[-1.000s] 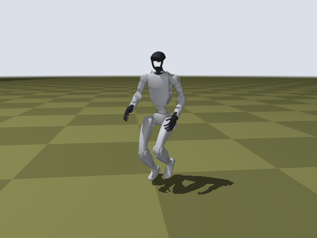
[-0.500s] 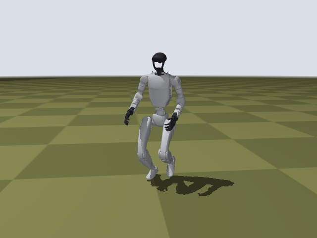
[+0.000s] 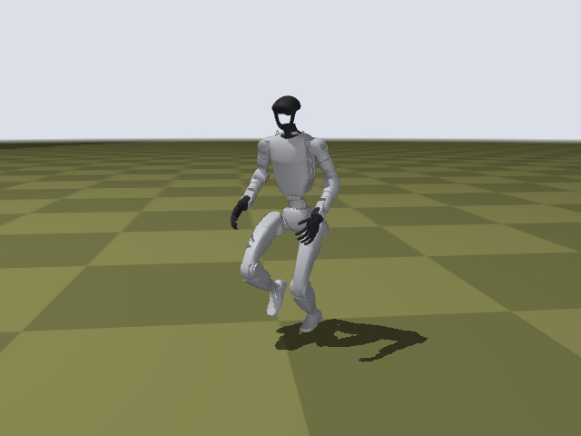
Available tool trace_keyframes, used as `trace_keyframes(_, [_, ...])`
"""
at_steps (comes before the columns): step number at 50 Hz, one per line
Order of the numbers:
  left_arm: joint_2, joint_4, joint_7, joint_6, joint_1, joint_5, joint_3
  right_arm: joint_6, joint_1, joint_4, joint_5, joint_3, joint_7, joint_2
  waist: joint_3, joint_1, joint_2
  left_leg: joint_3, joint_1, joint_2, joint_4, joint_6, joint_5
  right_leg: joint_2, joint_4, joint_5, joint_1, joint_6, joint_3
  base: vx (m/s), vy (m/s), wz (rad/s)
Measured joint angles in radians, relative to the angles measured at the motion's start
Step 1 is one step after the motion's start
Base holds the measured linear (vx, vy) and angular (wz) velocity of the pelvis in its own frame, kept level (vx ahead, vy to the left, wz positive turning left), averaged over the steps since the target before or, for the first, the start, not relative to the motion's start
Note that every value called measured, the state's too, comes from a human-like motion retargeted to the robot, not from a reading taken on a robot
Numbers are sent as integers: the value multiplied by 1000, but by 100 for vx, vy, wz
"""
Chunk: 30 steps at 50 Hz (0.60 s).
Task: Run
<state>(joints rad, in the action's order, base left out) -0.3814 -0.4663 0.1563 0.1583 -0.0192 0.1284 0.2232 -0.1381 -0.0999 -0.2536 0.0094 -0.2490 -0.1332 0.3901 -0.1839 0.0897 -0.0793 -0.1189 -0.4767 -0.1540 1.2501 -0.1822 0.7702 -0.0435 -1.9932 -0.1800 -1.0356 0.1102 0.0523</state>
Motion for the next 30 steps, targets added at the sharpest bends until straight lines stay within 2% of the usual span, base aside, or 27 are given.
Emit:
trace_keyframes(3, [9, 45, 16, 10, 40, -13, 16, 3, -16, -70, -2, -17, 11, -8, 15, 8, -1, 4, -8, 5, -39, 14, -73, -7, 60, -38, 65, -8, 2, 0, -1, 41])
trace_keyframes(7, [32, 69, -1, 43, 40, -16, 63, -14, -18, -164, -1, -60, 15, -16, 80, 30, -27, -3, -101, 17, -51, 143, -391, -18, 348, -76, 214, 19, 3, 1, -6, 82])
trace_keyframes(10, [34, 43, -38, 52, 47, -29, 105, -26, -7, -216, -16, -82, 9, -16, 120, 1, -24, -25, -196, 87, 50, 182, -465, 3, 560, -155, 324, 28, -25, -3, -5, 51])
trace_keyframes(12, [31, 17, -58, 48, 52, -47, 114, -29, 18, -231, -35, -86, 1, -1, 133, -42, -14, -46, -233, 171, 159, 161, -409, 35, 647, -268, 393, 1, -56, -1, -2, -12])
trace_keyframes(15, [30, -60, -61, 33, 51, -84, 105, -24, 72, -261, -82, -94, -16, 29, 128, -99, -5, -63, -271, 266, 310, 117, -258, 64, 680, -518, 448, -79, -93, -5, -4, -41])
trace_keyframes(17, [45, -193, -51, 13, 68, -127, 95, -14, 133, -311, -108, -99, -31, 41, 101, -119, 11, -74, -250, 290, 311, 97, -174, 69, 682, -597, 476, -109, -110, -1, -2, -35])
trace_keyframes(20, [80, -416, -59, -17, 71, -167, 98, -6, 177, -380, -108, -106, -36, 39, 83, -110, 21, -108, -168, 245, 183, 62, -85, 24, 630, -544, 463, -86, -119, 1, 1, 7])
trace_keyframes(22, [95, -527, -82, -37, 65, -182, 107, 2, 188, -425, -97, -112, -8, 36, 86, -78, 7, -131, -109, 173, 62, 25, -32, -24, 546, -456, 415, -38, -95, 2, 5, 44])
trace_keyframes(24, [97, -601, -110, -53, 60, -196, 119, 9, 195, -464, -82, -115, 27, 27, 93, -46, -8, -135, -72, 108, -40, 10, -21, -71, 475, -420, 372, -14, -78, 3, 4, 53])
trace_keyframes(27, [88, -663, -142, -67, 60, -212, 131, 18, 198, -532, -68, -113, 68, 3, 112, -9, -26, -121, -38, 40, -159, 9, -43, -111, 478, -443, 349, -2, -58, 5, 0, 56])
trace_keyframes(30, [76, -677, -159, -65, 67, -220, 134, 24, 192, -606, -62, -111, 98, -29, 134, 4, -35, -95, -24, 8, -232, 26, -74, -102, 607, -497, 380, -1, -36, 6, -4, 49])
